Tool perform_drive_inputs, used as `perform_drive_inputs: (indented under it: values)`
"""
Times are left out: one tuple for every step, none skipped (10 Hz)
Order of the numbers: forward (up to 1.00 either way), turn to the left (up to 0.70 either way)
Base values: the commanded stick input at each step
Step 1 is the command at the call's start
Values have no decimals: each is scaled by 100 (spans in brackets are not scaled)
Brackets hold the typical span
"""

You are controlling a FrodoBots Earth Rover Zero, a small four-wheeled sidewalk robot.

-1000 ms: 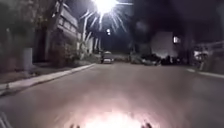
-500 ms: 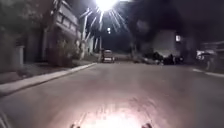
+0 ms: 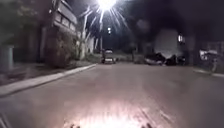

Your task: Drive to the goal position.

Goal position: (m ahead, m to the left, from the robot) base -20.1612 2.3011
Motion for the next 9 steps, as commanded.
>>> perform_drive_inputs:
  values:
    - [85, 0]
    - [85, 0]
    - [85, 0]
    - [85, 0]
    - [85, 0]
    - [85, 0]
    - [85, 0]
    - [85, -9]
    - [85, -34]
